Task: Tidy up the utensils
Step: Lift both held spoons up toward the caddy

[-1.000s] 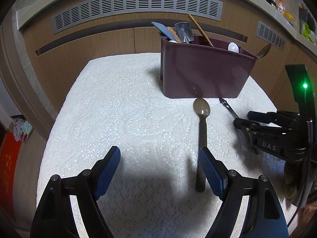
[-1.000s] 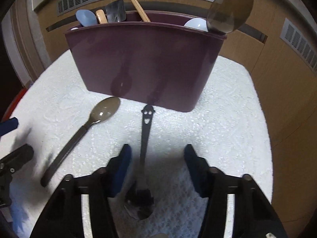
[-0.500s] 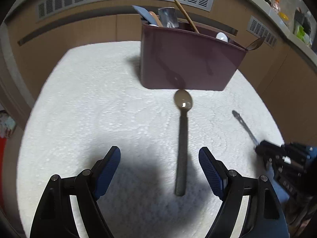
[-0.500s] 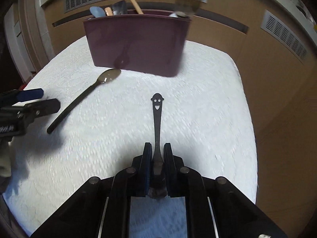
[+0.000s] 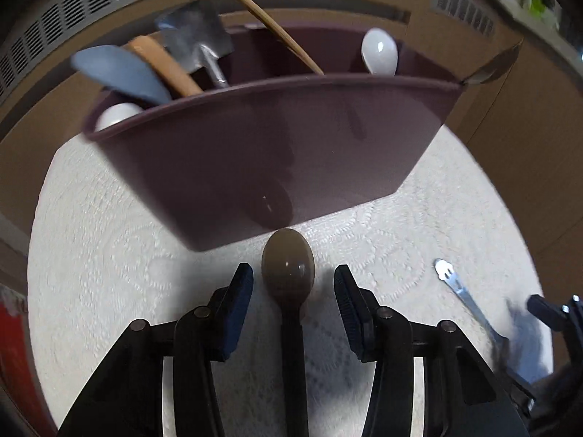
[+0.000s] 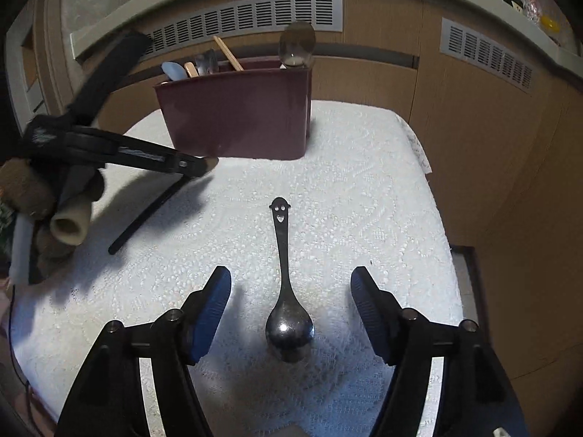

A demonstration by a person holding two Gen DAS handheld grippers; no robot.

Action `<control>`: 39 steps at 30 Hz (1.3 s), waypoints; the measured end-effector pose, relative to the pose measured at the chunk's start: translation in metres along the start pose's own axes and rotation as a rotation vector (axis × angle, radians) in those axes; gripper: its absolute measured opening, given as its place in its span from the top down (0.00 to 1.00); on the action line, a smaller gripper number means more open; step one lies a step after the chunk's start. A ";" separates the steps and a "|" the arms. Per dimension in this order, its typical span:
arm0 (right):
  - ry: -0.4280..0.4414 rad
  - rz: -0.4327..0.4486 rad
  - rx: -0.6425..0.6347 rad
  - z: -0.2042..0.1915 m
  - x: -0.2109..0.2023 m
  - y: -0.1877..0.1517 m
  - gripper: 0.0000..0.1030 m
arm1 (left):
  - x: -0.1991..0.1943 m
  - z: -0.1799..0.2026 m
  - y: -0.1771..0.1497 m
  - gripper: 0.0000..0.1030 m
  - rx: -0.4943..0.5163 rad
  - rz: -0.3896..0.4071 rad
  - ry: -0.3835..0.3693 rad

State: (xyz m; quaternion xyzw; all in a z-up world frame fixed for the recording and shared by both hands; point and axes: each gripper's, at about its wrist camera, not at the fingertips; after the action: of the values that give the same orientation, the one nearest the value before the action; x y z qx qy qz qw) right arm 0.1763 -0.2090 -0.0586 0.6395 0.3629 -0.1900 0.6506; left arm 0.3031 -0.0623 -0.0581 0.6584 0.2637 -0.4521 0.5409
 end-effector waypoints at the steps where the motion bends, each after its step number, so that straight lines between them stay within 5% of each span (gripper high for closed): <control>1: 0.002 0.000 0.001 0.000 0.000 0.000 0.34 | 0.006 0.002 0.003 0.54 -0.001 -0.020 0.013; 5: 0.003 0.000 0.019 0.005 0.000 -0.001 0.28 | 0.006 0.007 0.007 0.67 -0.004 -0.008 0.034; 19: 0.001 -0.076 0.051 0.007 0.002 -0.007 0.25 | -0.052 -0.014 -0.098 0.67 -0.106 0.058 0.053; 26: -0.003 -0.170 0.016 -0.004 0.009 -0.015 0.35 | -0.063 -0.037 -0.115 0.67 -0.184 0.077 -0.004; 29: 0.075 -0.186 0.020 -0.012 0.009 -0.010 0.38 | -0.058 -0.031 -0.118 0.67 -0.195 0.079 -0.010; 32: 0.060 -0.167 -0.013 -0.018 0.010 0.005 0.61 | -0.056 -0.033 -0.120 0.67 -0.190 0.080 -0.010; 37: 0.020 -0.166 -0.046 -0.018 0.038 0.036 0.65 | -0.061 -0.036 -0.126 0.66 -0.182 0.082 -0.007; 39: 0.020 -0.186 -0.049 -0.016 0.052 0.043 0.74 | -0.063 -0.037 -0.129 0.66 -0.182 0.081 -0.009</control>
State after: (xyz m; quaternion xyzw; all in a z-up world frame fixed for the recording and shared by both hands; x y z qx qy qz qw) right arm 0.2382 -0.1776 -0.0644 0.5888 0.4316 -0.2342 0.6420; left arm 0.1781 0.0175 -0.0636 0.6147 0.2745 -0.4069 0.6174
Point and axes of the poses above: each gripper's, at about its wrist camera, not at the fingertips, and x roughly the way its jaws point, z to its right, y to its top, and after that the axes turned 3 degrees about y, right-handed
